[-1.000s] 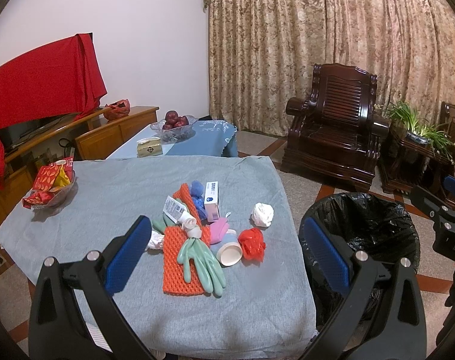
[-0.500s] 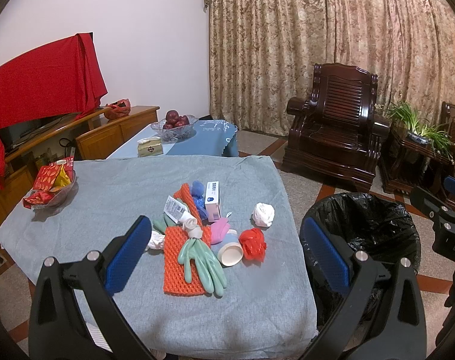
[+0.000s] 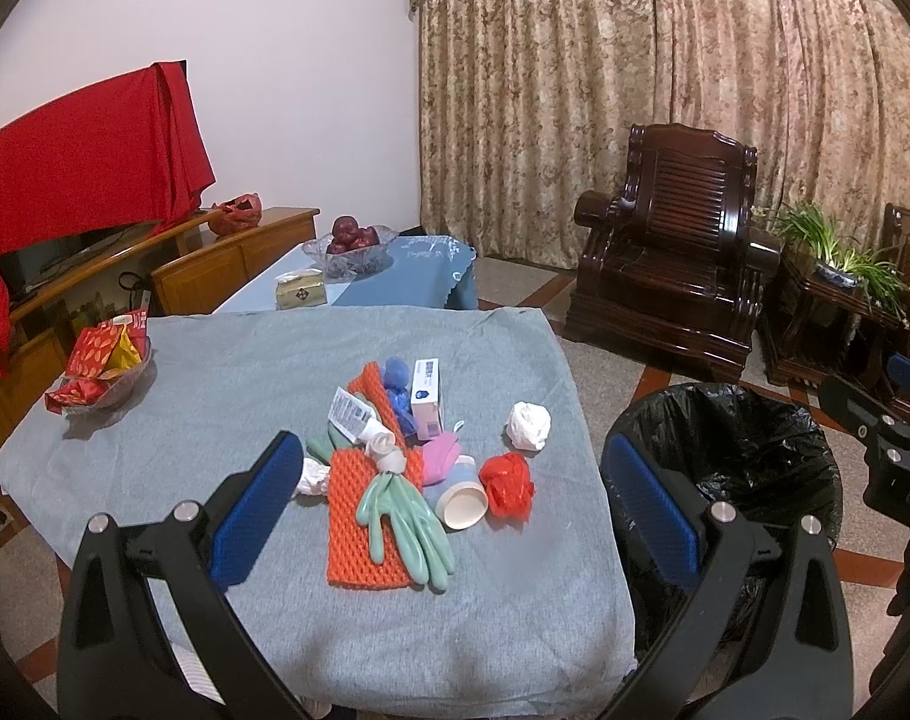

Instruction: Collect trash

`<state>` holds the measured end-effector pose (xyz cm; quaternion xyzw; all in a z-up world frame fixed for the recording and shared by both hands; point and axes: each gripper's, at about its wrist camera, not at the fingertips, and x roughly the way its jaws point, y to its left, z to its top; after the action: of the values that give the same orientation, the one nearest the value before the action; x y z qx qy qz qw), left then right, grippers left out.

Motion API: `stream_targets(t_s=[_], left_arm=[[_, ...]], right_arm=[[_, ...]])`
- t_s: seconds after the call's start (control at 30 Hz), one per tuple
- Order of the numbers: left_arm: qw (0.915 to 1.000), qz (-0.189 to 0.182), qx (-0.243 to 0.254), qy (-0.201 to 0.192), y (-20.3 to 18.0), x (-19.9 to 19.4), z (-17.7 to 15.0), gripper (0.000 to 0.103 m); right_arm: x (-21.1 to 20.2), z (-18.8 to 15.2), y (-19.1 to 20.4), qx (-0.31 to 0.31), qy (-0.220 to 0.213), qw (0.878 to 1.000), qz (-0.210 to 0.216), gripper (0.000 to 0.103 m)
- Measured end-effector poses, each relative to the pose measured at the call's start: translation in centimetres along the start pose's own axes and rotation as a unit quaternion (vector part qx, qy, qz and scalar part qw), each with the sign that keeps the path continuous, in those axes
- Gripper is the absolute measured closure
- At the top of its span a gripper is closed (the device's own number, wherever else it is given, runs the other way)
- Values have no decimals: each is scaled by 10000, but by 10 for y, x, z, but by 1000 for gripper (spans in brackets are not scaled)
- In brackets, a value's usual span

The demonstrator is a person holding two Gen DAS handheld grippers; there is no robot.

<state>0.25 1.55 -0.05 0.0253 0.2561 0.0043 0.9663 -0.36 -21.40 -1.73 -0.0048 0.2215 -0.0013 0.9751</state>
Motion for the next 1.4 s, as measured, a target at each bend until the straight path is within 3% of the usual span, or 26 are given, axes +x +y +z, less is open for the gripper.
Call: stream_targets(t_s=[0.37,0.7,0.97,1.1,1.4], left_arm=[[10000,31,-57,65,7,8,-11,5],[9992,173,-348,125,33,23,-17,5],[9953,783,-501,257,87,61,-33,5],[9938,961,-432,363,104,81,-43,5],[9897,1140,-593,632,131,128,-63,5]], right_arm=[[17,-21,14,-14,42,10000,60,6],[34,-14,30,-79,186,9990,393,6],[76,-21,71,-259,348,9943,974,6],[102,-29,95,-413,379,9912,1199,11],[188,-68,133,-487,1180,9842,1228,34]])
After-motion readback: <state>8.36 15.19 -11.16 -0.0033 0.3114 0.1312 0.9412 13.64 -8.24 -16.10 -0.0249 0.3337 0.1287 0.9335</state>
